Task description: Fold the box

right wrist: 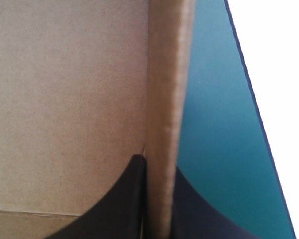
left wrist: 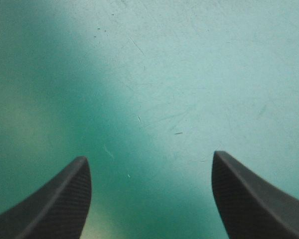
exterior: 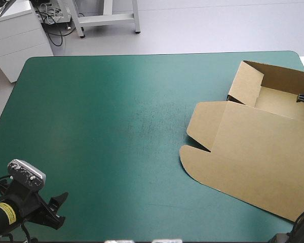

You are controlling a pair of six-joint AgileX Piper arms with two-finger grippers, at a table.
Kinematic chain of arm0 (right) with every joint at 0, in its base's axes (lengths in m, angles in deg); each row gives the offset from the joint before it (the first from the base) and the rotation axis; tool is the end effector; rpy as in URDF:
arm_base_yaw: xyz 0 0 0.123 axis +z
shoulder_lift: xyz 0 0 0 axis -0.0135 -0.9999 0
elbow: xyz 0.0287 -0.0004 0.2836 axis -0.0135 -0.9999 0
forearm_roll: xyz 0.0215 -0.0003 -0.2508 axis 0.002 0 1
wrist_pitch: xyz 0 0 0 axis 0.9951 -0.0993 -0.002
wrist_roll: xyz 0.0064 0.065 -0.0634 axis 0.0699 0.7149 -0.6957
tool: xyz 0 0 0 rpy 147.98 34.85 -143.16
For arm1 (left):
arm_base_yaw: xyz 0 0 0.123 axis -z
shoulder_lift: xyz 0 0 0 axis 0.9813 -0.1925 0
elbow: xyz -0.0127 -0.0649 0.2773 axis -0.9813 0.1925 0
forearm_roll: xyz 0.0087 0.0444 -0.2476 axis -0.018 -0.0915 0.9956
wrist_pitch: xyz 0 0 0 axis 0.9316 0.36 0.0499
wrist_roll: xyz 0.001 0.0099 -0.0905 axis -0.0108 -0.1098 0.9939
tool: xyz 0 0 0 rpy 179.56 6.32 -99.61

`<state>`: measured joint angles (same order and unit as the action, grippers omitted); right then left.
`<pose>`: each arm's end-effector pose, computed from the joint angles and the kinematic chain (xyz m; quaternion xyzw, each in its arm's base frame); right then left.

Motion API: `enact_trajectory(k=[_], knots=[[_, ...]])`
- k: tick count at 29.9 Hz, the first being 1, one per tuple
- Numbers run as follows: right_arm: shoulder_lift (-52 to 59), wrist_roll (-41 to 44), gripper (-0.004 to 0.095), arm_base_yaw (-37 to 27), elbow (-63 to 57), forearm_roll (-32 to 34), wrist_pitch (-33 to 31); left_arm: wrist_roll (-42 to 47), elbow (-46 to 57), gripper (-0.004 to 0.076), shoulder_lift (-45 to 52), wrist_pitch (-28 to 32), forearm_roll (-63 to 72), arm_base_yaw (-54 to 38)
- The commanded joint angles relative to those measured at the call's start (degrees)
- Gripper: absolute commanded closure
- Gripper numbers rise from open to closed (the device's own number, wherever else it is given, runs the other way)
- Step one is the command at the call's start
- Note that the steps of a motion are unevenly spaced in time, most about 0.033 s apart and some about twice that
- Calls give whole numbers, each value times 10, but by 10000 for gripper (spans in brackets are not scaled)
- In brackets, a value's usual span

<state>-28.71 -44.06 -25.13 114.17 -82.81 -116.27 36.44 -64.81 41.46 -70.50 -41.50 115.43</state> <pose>0.3912 -0.1938 0.2716 0.1592 0.9784 -0.0554 0.1197 0.0503 -0.0204 0.3334 0.2474 0.8963 -0.0546 0.3640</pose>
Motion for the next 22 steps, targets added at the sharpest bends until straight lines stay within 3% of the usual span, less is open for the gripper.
enact_trajectory(k=[1,5,8,16,22], knots=[[38,-14,682,-3,13,-11,27,6,-12,237,-4,27,-4,3],[38,-14,332,-3,14,-23,46,6,-12,237,-4,27,-5,3],[38,-8,196,-3,18,-37,46,6,-12,237,-4,27,-6,3],[82,-9,231,-3,53,-106,44,6,-12,237,-4,28,-59,3],[155,-48,343,8,70,-253,28,6,-12,237,-4,43,-85,3]])
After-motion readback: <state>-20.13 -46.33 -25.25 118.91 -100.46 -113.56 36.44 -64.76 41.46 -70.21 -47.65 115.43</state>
